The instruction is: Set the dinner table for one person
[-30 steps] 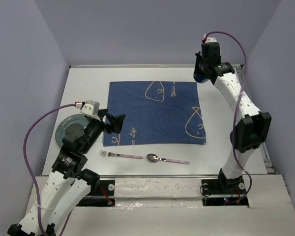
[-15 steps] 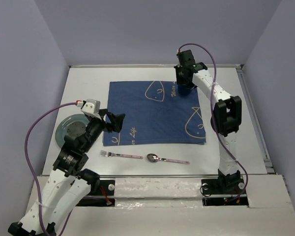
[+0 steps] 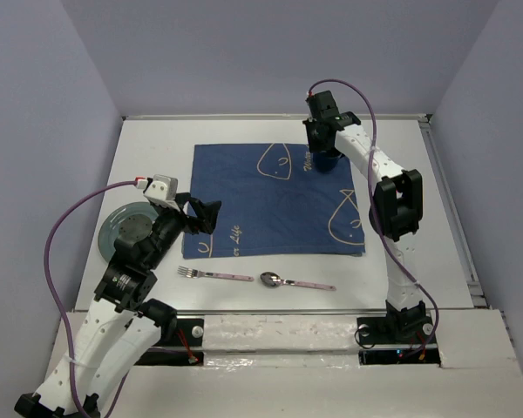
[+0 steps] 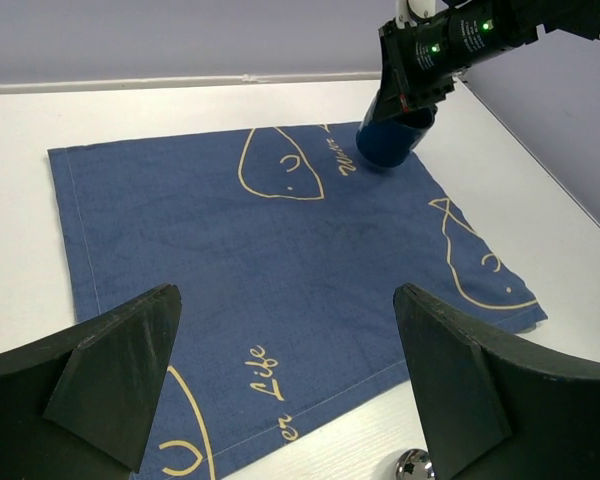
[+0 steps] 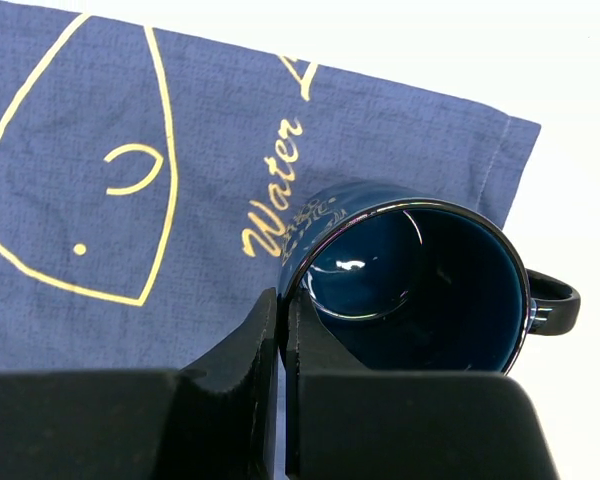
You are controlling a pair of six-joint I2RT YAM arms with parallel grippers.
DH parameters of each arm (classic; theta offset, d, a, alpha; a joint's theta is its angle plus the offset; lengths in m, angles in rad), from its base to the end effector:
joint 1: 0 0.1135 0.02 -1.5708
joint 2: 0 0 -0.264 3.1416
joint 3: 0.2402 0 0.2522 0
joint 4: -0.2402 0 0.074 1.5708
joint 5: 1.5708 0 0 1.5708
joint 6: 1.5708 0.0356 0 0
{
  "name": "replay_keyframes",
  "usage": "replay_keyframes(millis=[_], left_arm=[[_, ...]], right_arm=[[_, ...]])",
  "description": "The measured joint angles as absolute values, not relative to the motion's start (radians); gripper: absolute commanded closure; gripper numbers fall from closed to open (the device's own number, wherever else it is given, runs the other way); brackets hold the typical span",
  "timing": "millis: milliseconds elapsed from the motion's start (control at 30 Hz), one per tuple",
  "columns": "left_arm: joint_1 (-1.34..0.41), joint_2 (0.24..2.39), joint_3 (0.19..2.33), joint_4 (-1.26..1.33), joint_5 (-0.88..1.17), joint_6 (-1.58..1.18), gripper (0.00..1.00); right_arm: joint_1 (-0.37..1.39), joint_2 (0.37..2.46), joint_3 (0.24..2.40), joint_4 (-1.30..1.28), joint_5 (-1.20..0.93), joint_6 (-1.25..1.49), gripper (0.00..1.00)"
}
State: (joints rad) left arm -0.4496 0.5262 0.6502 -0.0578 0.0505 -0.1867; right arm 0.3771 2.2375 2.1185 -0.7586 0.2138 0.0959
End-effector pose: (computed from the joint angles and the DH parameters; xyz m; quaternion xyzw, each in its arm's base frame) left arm 0.1223 -0.0610 0.3432 0.1078 0.6748 -0.2447 0.6879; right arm 0.4706 0.1782 0.2678 -0.0952 0.9310 -0.0184 0.3519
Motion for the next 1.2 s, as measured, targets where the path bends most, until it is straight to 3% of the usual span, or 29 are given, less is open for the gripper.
replay_keyframes(millis=[400,433,500,533,600,800,933,1200], left_arm=[[-0.448,0.529,0.65,-0.058,0.046,-0.187,0.01],[-0.447,0.529,0.65,-0.059,0.041,-0.187,0.01],[-0.444,0.529,0.65,-0.06,0.033,-0.194,0.01],[-0.443,0.528,0.65,-0.061,0.021,-0.201,0.01],[-0.443,0.523,0.65,-0.064,-0.007,-0.213,0.01],[-0.437,0.506,0.652,-0.096,-0.154,-0.273,0.01],[-0.437,0.547,0.677,-0.179,-0.281,-0.336,0.01],[-0.436,0.537,0.719,-0.288,-0.394,-0.402,0.01]], right_arm=[[0.374,2.333,2.167,-0.755,0.241,0.084,1.0],[0.374,2.333,2.168,-0.755,0.246,0.083,0.85],[0.374,2.333,2.168,-0.755,0.253,0.082,0.64],[0.374,2.333,2.168,-0.755,0.255,0.084,0.47],[0.374,2.333,2.168,-0.748,0.274,0.081,0.31],[0.374,2.326,2.169,-0.731,0.265,0.081,0.24],[0.374,2.271,2.156,-0.733,0.223,0.098,0.27],[0.454,1.815,1.72,-0.431,-0.056,0.324,0.38]])
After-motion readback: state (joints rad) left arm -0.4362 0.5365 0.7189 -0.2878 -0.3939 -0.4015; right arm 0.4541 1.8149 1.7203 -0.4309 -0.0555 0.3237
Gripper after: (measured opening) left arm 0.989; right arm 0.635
